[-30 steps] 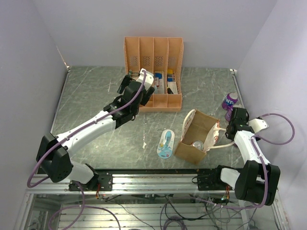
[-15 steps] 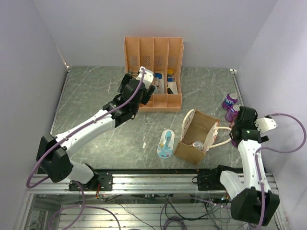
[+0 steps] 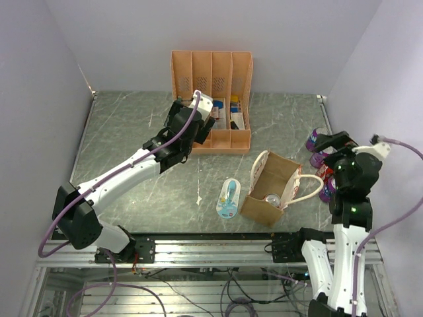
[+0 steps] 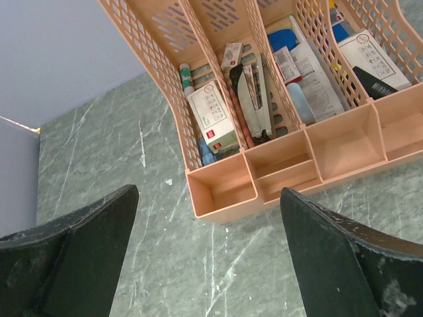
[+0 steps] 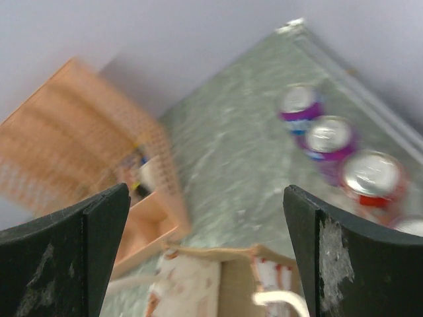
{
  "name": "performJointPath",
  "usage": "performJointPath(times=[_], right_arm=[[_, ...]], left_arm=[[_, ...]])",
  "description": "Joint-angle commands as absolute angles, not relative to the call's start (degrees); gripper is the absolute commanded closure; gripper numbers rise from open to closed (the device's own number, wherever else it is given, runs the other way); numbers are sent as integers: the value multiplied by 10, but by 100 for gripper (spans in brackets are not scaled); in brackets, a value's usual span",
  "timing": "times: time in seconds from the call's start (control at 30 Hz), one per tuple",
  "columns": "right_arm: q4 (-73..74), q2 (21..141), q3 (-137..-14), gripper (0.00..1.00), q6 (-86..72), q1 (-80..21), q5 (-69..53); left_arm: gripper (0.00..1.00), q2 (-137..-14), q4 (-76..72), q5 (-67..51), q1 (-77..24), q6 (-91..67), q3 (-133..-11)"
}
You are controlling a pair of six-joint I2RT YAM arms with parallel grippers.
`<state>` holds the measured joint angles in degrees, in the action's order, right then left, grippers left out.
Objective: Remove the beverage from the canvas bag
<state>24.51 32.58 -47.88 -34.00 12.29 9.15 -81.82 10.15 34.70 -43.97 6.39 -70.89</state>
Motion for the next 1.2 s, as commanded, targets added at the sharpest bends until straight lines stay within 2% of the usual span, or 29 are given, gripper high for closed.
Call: performJointPath(times=[0.0, 0.13, 0.33, 0.5, 0.57, 0.73, 0.87, 1.17], right_arm=[[141, 375, -466, 0, -290, 118, -239], [205, 450, -487, 0, -273, 95, -286], [382, 509, -489, 0, -234, 27, -210], [395, 502, -443, 0, -295, -101, -121], [413, 514, -436, 0, -318, -131, -55], [465, 579, -438, 0, -369, -193, 25], [498, 585, -440, 0, -421, -259, 117], [531, 621, -421, 0, -471, -342, 128]], left_arm=[[1, -810, 100, 345, -436, 56, -722], [1, -809, 101, 344, -436, 57, -722], [1, -809, 103, 343, -436, 54, -726], [3, -817, 112, 334, -435, 48, -734], [3, -817, 112, 334, -436, 47, -733], [3, -819, 111, 337, -436, 50, -730], [3, -820, 112, 337, -436, 49, -733], [3, -818, 112, 337, -436, 50, -732]])
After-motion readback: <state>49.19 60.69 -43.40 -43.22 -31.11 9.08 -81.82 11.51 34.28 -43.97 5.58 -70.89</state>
